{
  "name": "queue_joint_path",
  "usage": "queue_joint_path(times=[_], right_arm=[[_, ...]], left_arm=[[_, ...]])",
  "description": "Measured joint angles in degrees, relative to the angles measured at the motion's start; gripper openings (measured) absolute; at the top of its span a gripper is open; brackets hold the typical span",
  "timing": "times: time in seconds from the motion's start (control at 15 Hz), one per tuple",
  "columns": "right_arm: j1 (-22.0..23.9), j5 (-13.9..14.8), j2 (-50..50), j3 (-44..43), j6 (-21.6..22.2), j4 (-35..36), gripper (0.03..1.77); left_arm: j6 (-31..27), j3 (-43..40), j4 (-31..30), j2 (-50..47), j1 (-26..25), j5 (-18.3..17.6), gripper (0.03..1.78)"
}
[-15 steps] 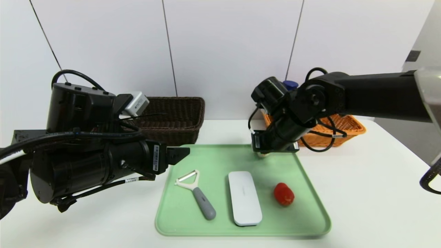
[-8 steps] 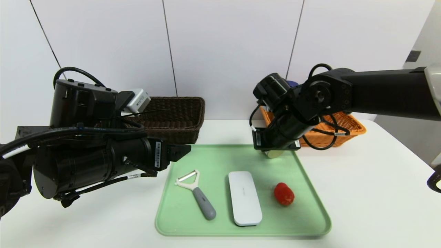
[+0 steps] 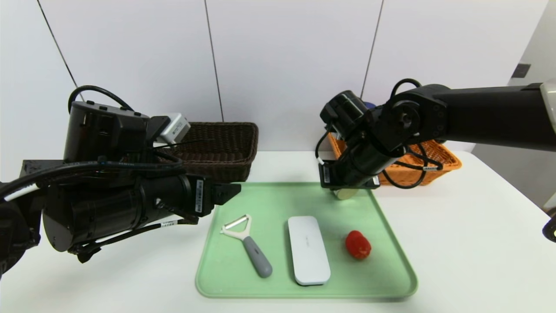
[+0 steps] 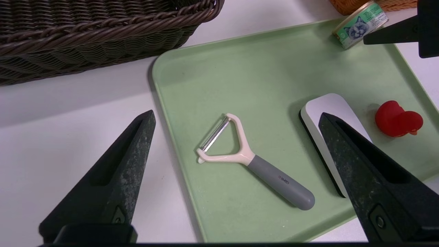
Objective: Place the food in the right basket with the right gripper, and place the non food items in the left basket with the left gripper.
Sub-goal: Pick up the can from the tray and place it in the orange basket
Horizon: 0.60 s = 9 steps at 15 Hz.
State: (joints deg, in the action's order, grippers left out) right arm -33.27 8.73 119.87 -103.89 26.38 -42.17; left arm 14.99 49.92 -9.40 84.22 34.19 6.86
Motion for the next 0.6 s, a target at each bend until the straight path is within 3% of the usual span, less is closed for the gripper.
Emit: queue_joint_path(times=[0.53, 0.6], right_arm=[[-1.65, -0.07, -1.46, -1.34, 1.62, -2.32, 0.05], [-1.82, -0.05, -1.88, -1.49, 1.9, -2.4, 0.14]], left_arm=[[0.13, -0.21, 0.0, -0.21, 0.0, 0.05, 1.69], [0.22, -0.26, 0.0, -0.24, 0.0, 0.05, 1.69]])
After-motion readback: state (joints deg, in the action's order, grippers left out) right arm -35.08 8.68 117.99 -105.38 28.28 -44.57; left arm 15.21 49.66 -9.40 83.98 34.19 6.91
